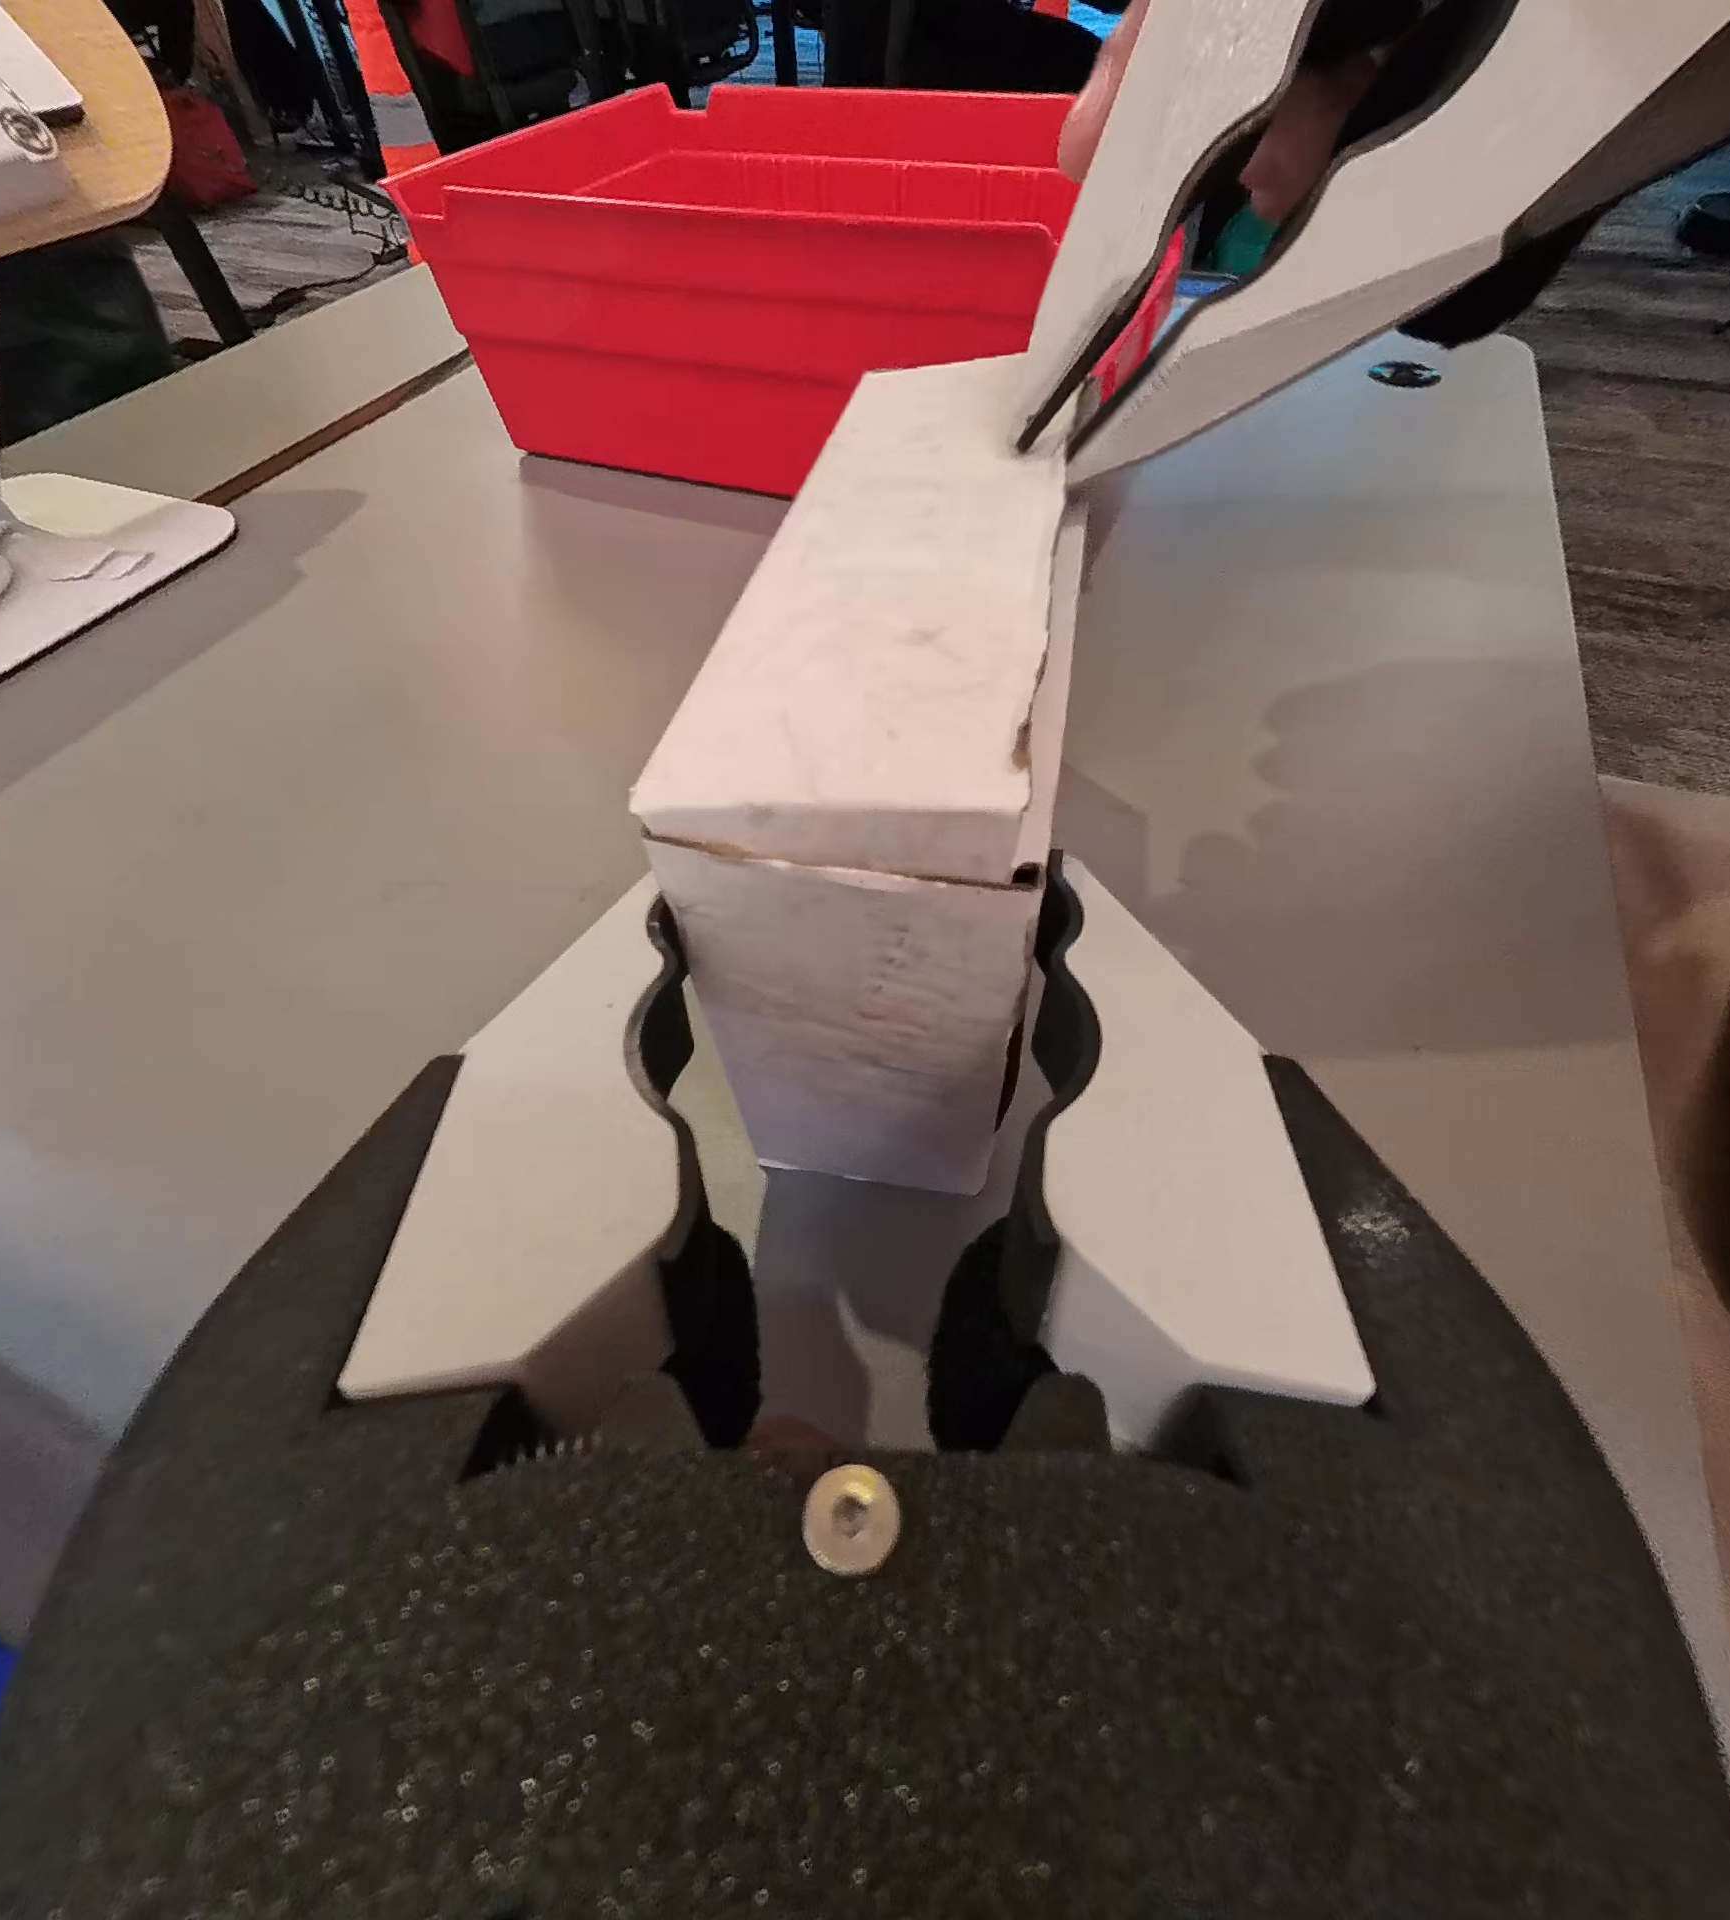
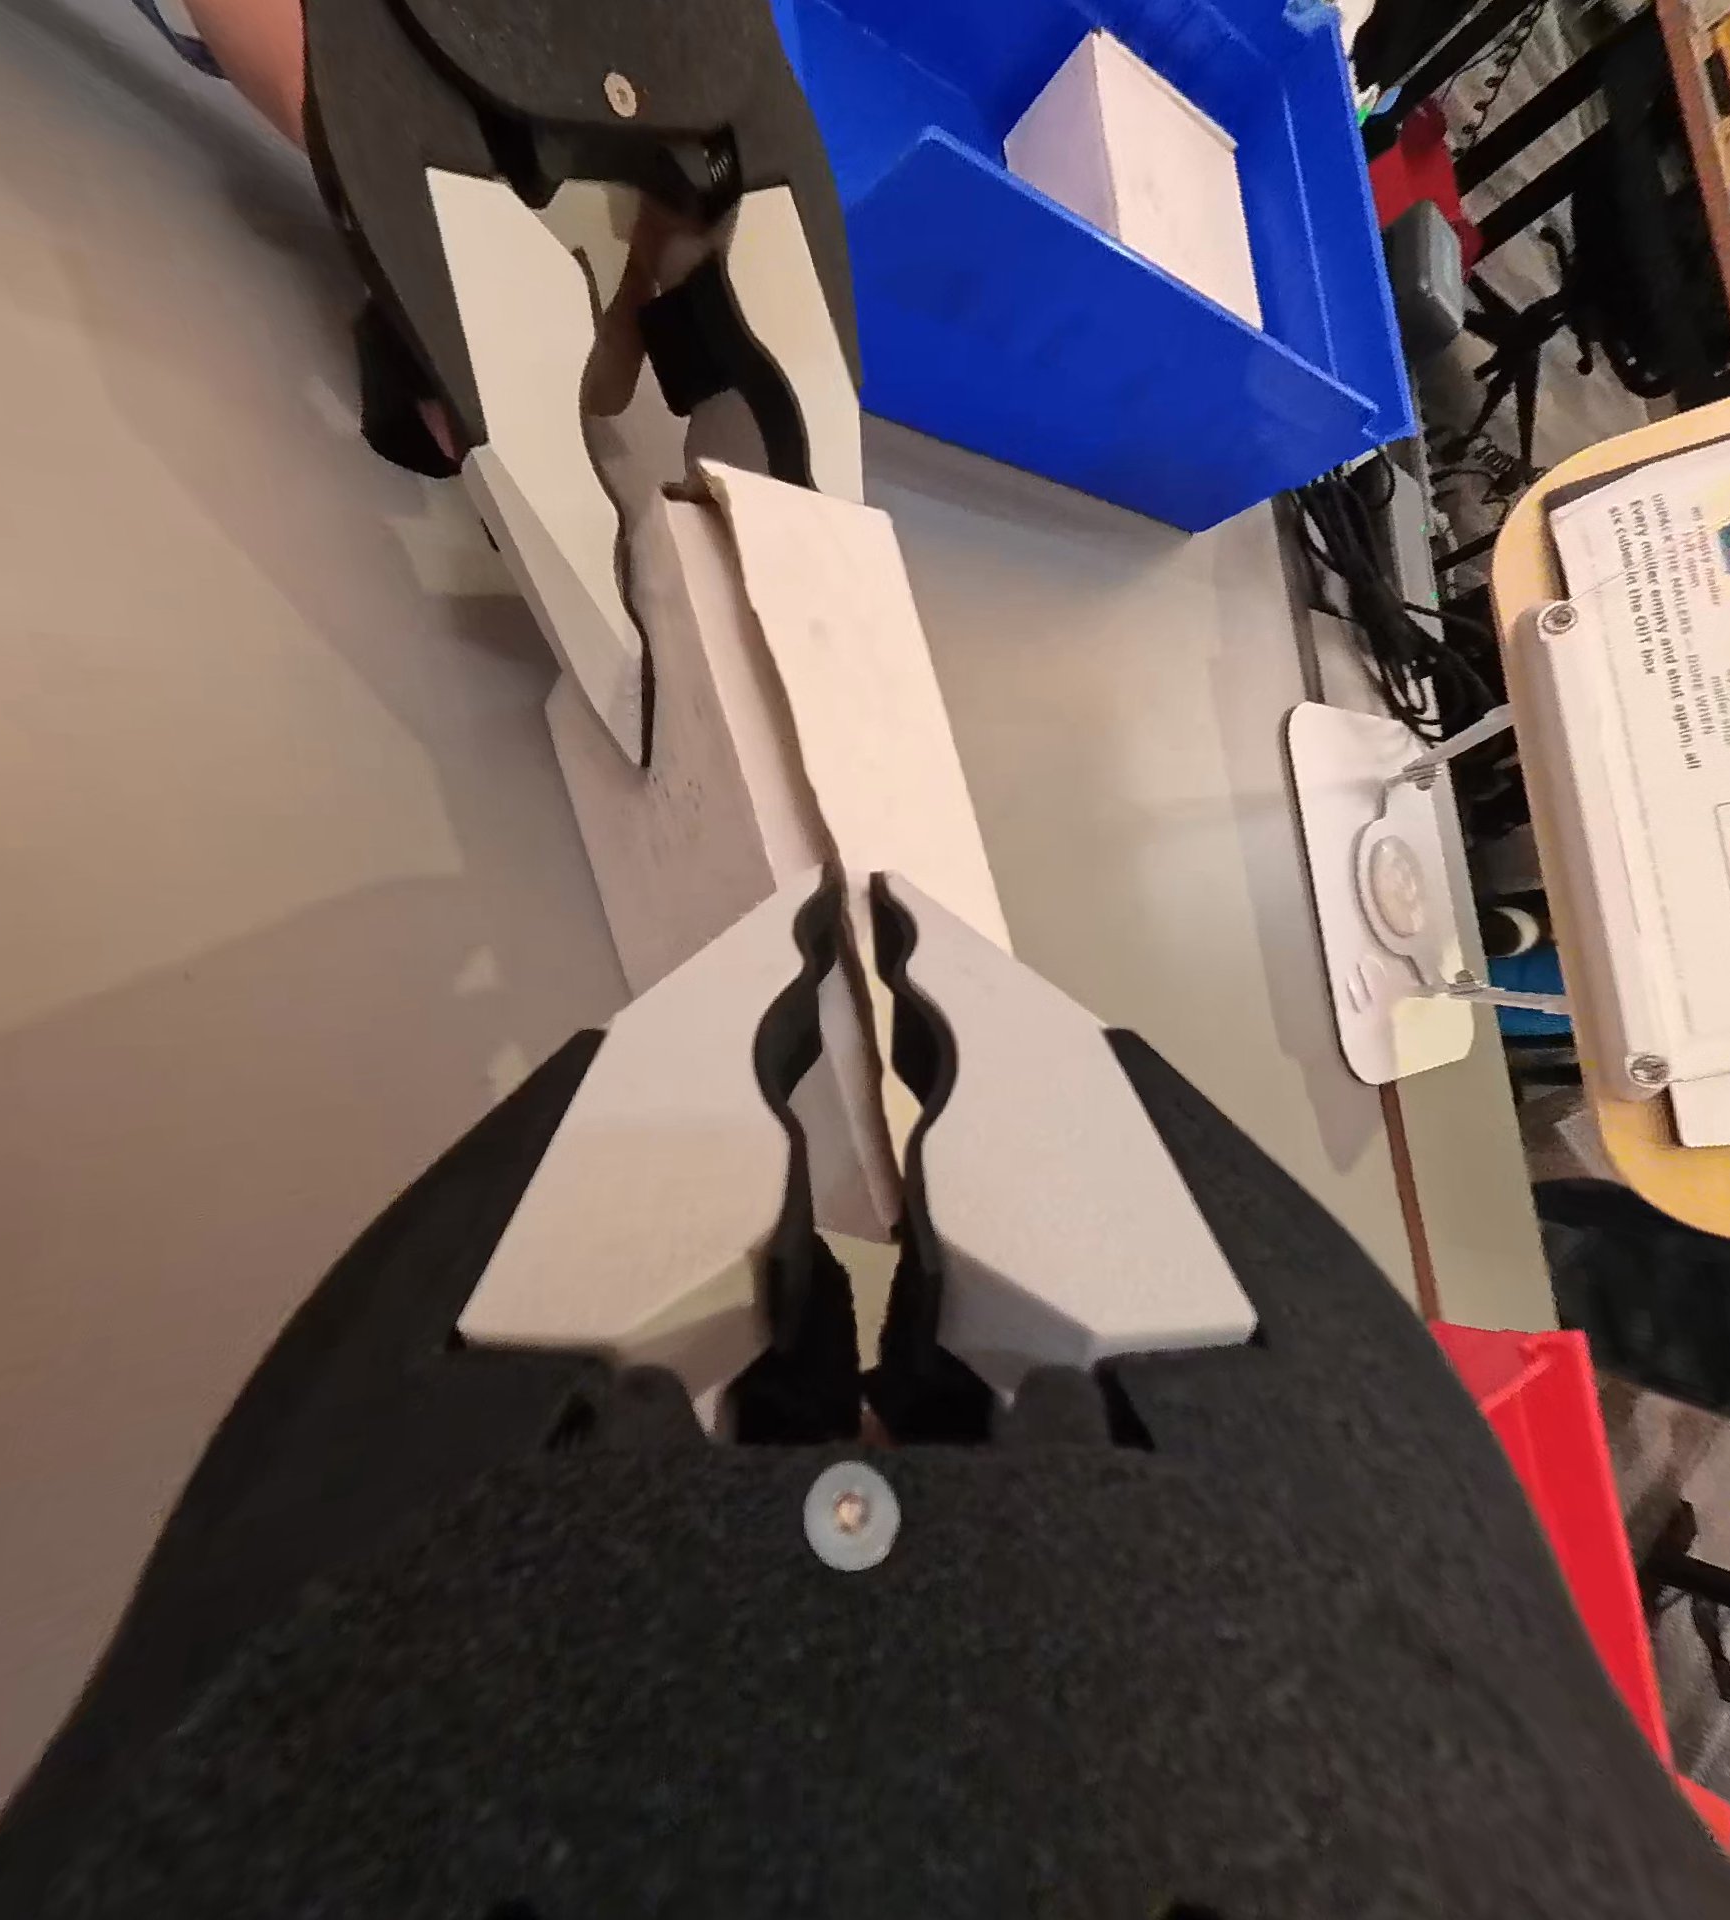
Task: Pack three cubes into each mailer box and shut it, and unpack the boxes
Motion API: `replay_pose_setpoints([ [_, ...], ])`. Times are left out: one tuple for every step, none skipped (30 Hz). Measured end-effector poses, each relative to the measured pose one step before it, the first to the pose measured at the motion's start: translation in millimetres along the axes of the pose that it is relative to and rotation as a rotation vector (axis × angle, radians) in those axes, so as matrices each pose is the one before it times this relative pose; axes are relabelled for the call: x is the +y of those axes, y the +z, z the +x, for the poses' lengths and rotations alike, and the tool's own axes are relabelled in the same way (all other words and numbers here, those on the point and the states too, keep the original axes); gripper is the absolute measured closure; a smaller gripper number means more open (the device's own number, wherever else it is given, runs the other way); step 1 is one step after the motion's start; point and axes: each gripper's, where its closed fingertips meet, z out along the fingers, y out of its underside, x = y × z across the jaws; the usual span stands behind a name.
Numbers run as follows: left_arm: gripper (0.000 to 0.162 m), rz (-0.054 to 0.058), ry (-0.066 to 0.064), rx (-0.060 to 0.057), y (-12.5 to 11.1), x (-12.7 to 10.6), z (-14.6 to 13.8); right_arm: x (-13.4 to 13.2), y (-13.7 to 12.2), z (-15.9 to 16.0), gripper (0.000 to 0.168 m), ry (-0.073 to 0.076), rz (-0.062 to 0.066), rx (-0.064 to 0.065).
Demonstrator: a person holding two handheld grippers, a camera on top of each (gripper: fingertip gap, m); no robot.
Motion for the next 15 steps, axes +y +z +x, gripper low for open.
replay_pose_setpoints([
  [0.098,-0.0005,0.0024,-0.0030,-0.02,0.16,-0.18,1.26,-0.90,0.85,0.164,-0.0109,-0.0057,0.0101],
  [0.098,-0.0002,0.0001,0.0000,-0.03,0.16,-0.30,2.26,-1.35,1.45,0.164,-0.0023,-0.0076,0.0081],
  [0.098,-0.0005,-0.0002,-0.0002,-0.14,0.14,-0.61,4.50,-2.18,2.76,0.162,0.0051,-0.0109,0.0092],
  [0.098,-0.0007,0.0015,-0.0016,-0.14,0.25,-0.50,7.46,-2.90,3.94,0.161,0.0095,-0.0184,0.0130],
  [0.098,-0.0010,0.0031,-0.0012,-0.22,0.18,-0.14,8.89,-3.42,4.29,0.160,0.0085,-0.0167,0.0138],
  [0.099,-0.0008,0.0040,-0.0009,-0.24,0.27,-0.05,9.25,-3.76,3.57,0.159,0.0121,-0.0122,0.0095],
  [0.099,0.0002,0.0023,-0.0010,-0.12,0.12,-0.15,9.84,-3.31,3.50,0.159,0.0149,-0.0152,0.0092],
  [0.099,0.0001,0.0004,0.0008,0.01,0.11,-0.11,10.98,-2.76,4.78,0.160,0.0050,-0.0254,0.0190],
  [0.099,-0.0011,0.0030,0.0022,0.27,0.01,0.43,7.94,-2.26,2.83,0.160,0.0056,-0.0121,0.0098],
  [0.099,-0.0010,-0.0011,0.0014,0.34,-0.12,0.07,0.03,-1.50,-0.74,0.160,0.0232,0.0204,-0.0080],
  [0.099,0.0002,-0.0042,0.0008,0.07,-0.12,-0.12,-0.34,0.50,-1.71,0.163,0.0070,0.0013,-0.0006],
  [0.099,0.0001,-0.0026,0.0004,-0.10,-0.06,-0.15,-1.50,0.77,0.05,0.164,-0.0315,-0.0047,0.0263],
  [0.099,-0.0008,-0.0007,0.0002,0.14,0.03,0.14,-1.91,0.91,0.14,0.164,-0.0438,-0.0096,0.0248],
  [0.099,-0.0017,0.0024,0.0004,-0.07,0.00,0.05,-3.72,1.53,-1.37,0.164,-0.0259,-0.0009,0.0056],
  [0.099,-0.0015,-0.0001,0.0003,-0.23,0.17,-0.44,-4.57,2.17,-1.31,0.164,-0.0125,0.0036,-0.0005],
])
